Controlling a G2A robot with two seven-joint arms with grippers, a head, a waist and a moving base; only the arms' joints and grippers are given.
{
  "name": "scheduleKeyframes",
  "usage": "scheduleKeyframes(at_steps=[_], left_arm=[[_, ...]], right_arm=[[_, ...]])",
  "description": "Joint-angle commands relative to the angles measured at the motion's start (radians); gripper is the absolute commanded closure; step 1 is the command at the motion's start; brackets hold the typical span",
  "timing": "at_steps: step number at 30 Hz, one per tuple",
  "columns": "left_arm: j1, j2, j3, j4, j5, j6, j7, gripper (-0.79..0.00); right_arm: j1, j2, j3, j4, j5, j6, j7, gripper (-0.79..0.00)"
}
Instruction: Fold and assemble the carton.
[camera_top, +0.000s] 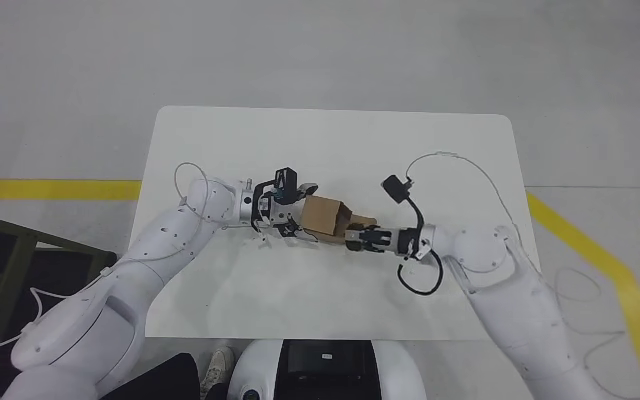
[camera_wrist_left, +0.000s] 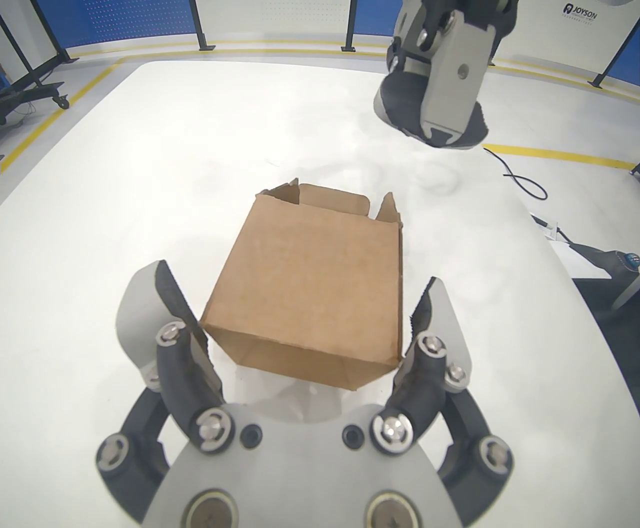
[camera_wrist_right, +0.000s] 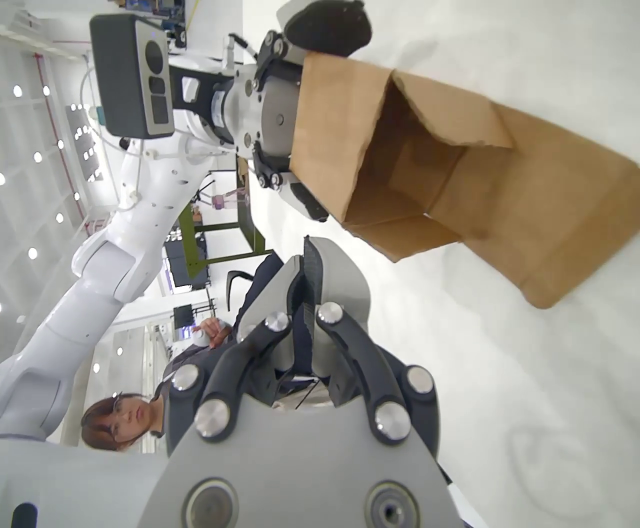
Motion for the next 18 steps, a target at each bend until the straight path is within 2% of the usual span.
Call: scheduleKeyframes(at_steps=[1, 6, 9, 18], left_arm=[[0.0, 0.0, 0.0, 0.0, 0.0, 0.0, 0.0, -0.785], [0.0, 0.0, 0.0, 0.0, 0.0, 0.0, 0.0, -0.785], [0.0, 0.0, 0.0, 0.0, 0.0, 0.0, 0.0, -0.785], [0.0, 0.0, 0.0, 0.0, 0.0, 0.0, 0.0, -0.785]], right_arm=[[-0.039, 0.008, 0.023, -0.052, -0.025, 0.03, 0.0, 0.0], [-0.114, 0.028, 0.055, -0.139, -0.11, 0.1, 0.044, 0.0], [-0.138, 0.032, 0.047, -0.143, -0.134, 0.117, 0.051, 0.0], [-0.087, 0.014, -0.024, -0.001, -0.071, 0.081, -0.023, 0.0]])
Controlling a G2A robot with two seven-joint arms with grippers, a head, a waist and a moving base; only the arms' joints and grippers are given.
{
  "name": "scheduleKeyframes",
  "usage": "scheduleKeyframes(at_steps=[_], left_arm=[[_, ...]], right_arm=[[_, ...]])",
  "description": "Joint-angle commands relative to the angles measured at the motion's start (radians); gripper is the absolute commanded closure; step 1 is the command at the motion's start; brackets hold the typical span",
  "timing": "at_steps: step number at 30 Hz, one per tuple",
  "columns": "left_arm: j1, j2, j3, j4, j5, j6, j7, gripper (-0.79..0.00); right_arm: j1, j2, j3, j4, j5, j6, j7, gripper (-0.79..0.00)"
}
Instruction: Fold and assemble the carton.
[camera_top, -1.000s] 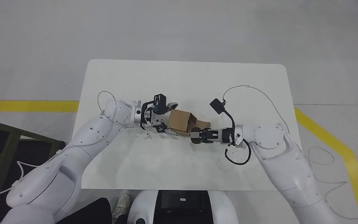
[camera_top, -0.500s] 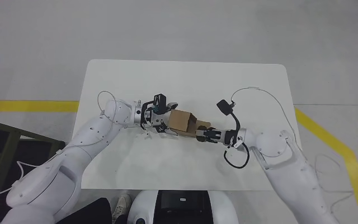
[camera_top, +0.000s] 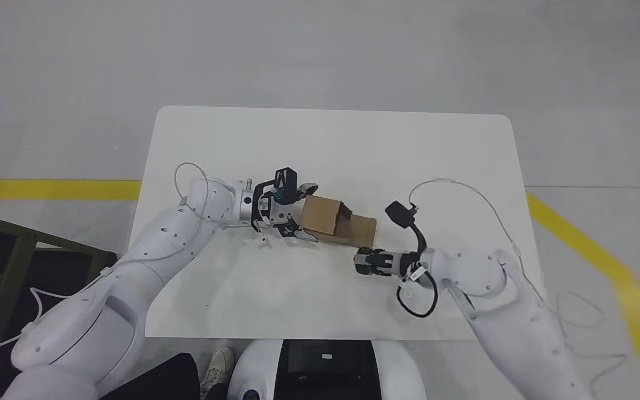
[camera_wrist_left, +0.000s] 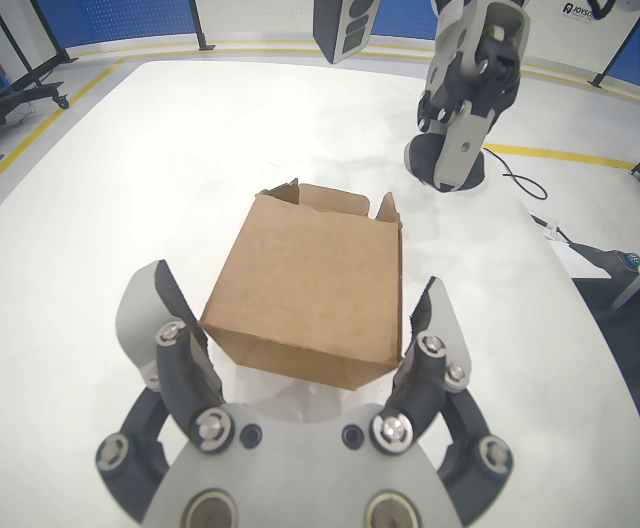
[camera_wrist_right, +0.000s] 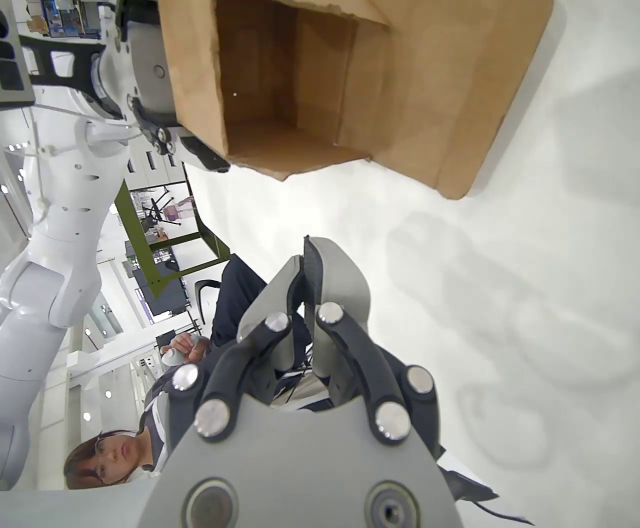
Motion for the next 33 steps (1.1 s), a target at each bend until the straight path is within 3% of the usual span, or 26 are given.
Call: scheduleKeyframes(at_steps=[1, 8, 20, 33], left_arm=[[0.0, 0.0, 0.0, 0.0, 0.0, 0.0, 0.0, -0.785], [0.0, 0.0, 0.0, 0.0, 0.0, 0.0, 0.0, -0.785], [0.0, 0.0, 0.0, 0.0, 0.0, 0.0, 0.0, -0.785], [0.0, 0.0, 0.0, 0.0, 0.0, 0.0, 0.0, -0.785]], right_arm=[[0.02, -0.006, -0.02, 0.036, 0.028, -0.02, -0.019, 0.0], [0.096, -0.032, -0.09, 0.163, 0.087, -0.084, -0.097, 0.0], [0.228, -0.064, -0.214, 0.242, -0.022, -0.115, -0.122, 0.0], [0.261, -0.066, -0.197, 0.283, -0.031, -0.145, -0.111, 0.0]])
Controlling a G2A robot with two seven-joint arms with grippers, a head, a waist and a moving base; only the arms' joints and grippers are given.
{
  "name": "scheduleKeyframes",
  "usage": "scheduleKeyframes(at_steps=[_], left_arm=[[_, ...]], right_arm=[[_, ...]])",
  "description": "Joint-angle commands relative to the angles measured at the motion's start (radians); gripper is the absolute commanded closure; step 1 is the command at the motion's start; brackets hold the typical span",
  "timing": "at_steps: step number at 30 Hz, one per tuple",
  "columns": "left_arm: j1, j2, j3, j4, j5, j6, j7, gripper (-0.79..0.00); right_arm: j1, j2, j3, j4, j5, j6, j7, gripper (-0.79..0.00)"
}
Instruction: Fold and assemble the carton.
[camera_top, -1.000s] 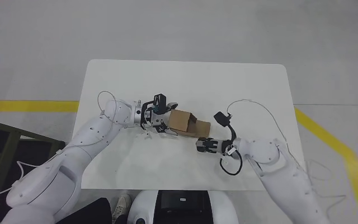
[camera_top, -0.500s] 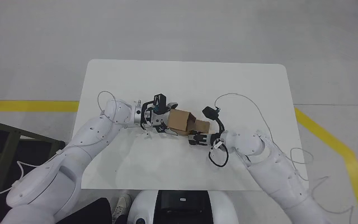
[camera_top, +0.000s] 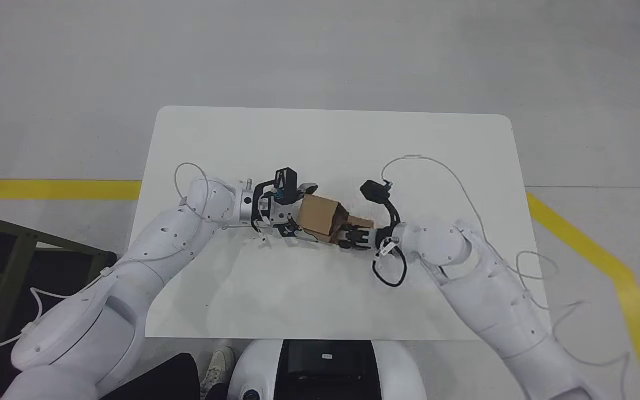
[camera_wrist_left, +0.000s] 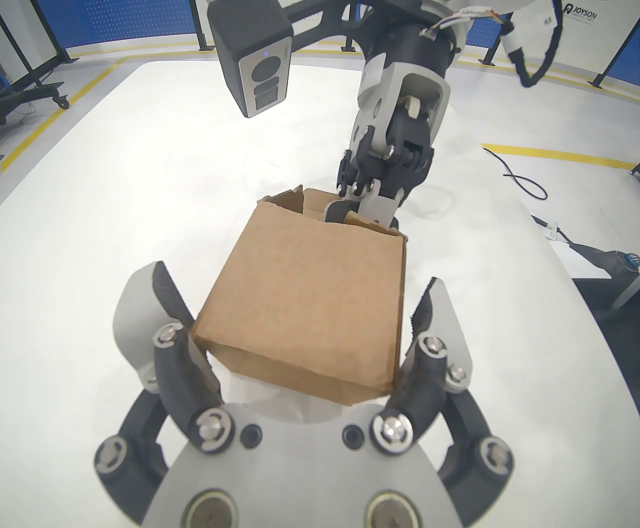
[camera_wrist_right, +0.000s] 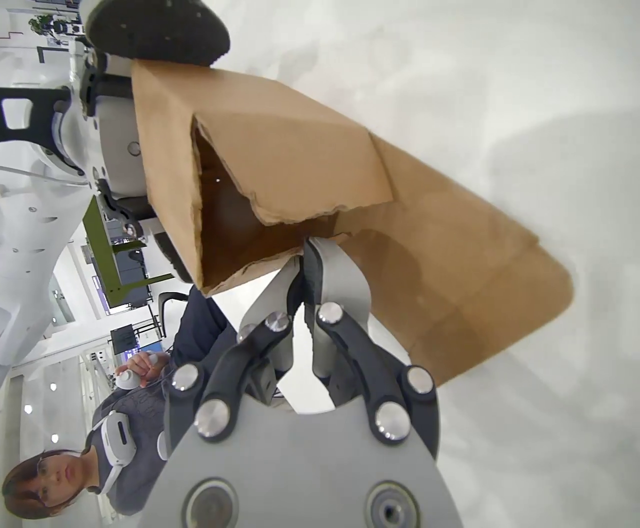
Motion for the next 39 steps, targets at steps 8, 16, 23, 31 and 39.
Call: scheduleKeyframes(at_steps=[8, 16, 23, 31, 39], left_arm=[[0.0, 0.0, 0.0, 0.0, 0.0, 0.0, 0.0, -0.785], [0.0, 0.0, 0.0, 0.0, 0.0, 0.0, 0.0, -0.785], [0.0, 0.0, 0.0, 0.0, 0.0, 0.0, 0.0, -0.785], [0.0, 0.0, 0.0, 0.0, 0.0, 0.0, 0.0, -0.785], [0.0, 0.0, 0.0, 0.0, 0.0, 0.0, 0.0, -0.785]], right_arm=[[-0.001, -0.011, 0.003, 0.015, 0.081, -0.014, -0.03, 0.0], [0.044, -0.041, -0.047, 0.097, 0.157, -0.038, -0.064, 0.0], [0.063, -0.05, -0.059, 0.118, 0.159, -0.049, -0.06, 0.0], [-0.026, -0.007, 0.051, 0.0, 0.078, 0.014, -0.019, 0.0], [-0.095, 0.022, 0.139, -0.095, 0.008, 0.067, -0.015, 0.0]])
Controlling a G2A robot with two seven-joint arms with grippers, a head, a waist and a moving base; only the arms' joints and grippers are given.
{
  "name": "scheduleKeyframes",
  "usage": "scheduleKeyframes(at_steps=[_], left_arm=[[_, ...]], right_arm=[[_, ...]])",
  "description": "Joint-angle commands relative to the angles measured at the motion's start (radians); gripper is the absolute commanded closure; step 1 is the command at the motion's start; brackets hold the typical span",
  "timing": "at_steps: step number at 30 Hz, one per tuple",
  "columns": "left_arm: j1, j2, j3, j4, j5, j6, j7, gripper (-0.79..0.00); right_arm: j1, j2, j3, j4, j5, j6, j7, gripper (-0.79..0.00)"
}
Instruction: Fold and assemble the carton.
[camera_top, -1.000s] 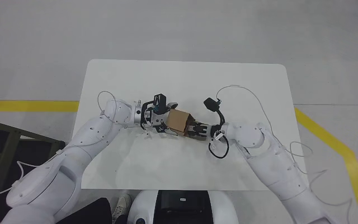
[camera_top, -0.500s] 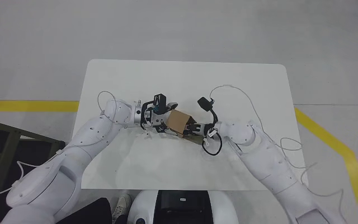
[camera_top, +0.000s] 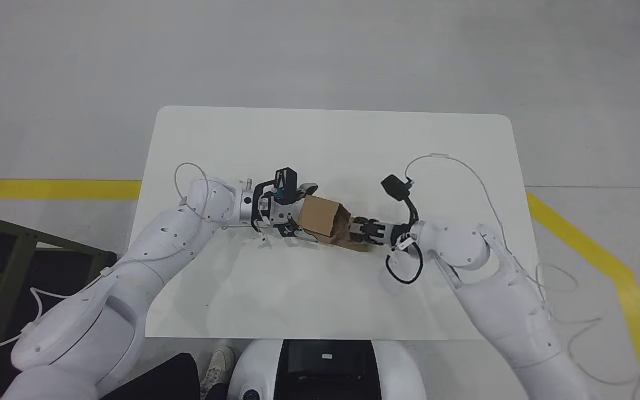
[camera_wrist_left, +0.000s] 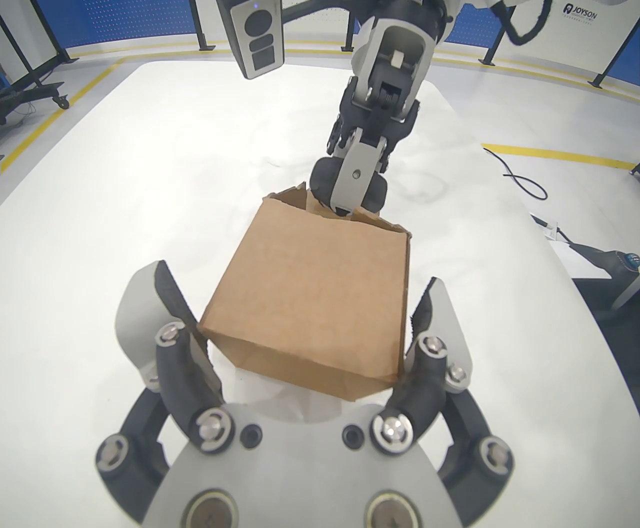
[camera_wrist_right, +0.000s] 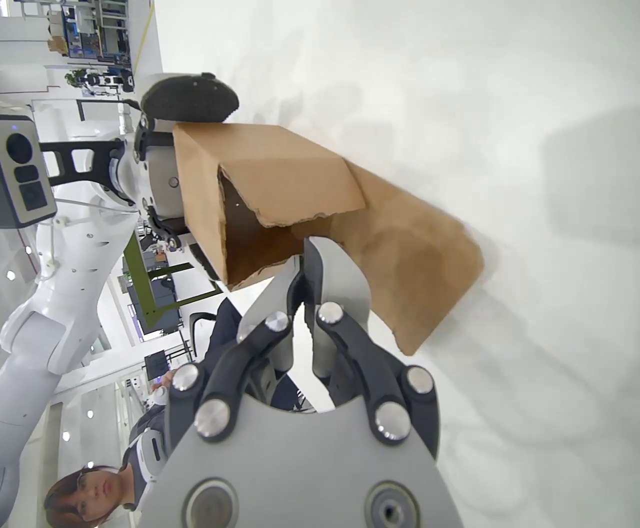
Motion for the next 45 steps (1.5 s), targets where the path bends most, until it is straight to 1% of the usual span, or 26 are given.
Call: scheduleKeyframes(at_steps=[1, 5, 12, 15, 24, 36, 45], left_arm=[[0.0, 0.0, 0.0, 0.0, 0.0, 0.0, 0.0, -0.785], [0.0, 0.0, 0.0, 0.0, 0.0, 0.0, 0.0, -0.785], [0.0, 0.0, 0.0, 0.0, 0.0, 0.0, 0.0, -0.785], [0.0, 0.0, 0.0, 0.0, 0.0, 0.0, 0.0, -0.785], [0.0, 0.0, 0.0, 0.0, 0.0, 0.0, 0.0, -0.785], [0.0, 0.0, 0.0, 0.0, 0.0, 0.0, 0.0, -0.785], [0.0, 0.0, 0.0, 0.0, 0.0, 0.0, 0.0, -0.785]], right_arm=[[-0.004, 0.002, 0.011, -0.007, -0.011, 0.006, -0.013, 0.0], [0.015, -0.001, 0.007, 0.021, -0.005, -0.007, -0.022, 0.0], [0.054, -0.015, -0.042, 0.086, 0.02, -0.092, -0.021, 0.0], [0.066, -0.021, -0.063, 0.104, 0.026, -0.112, -0.012, 0.0], [0.065, -0.031, -0.088, 0.101, 0.051, -0.113, -0.031, 0.0], [0.082, -0.055, -0.129, 0.149, 0.114, -0.11, -0.094, 0.0], [0.097, -0.069, -0.153, 0.174, 0.134, -0.122, -0.109, 0.0]])
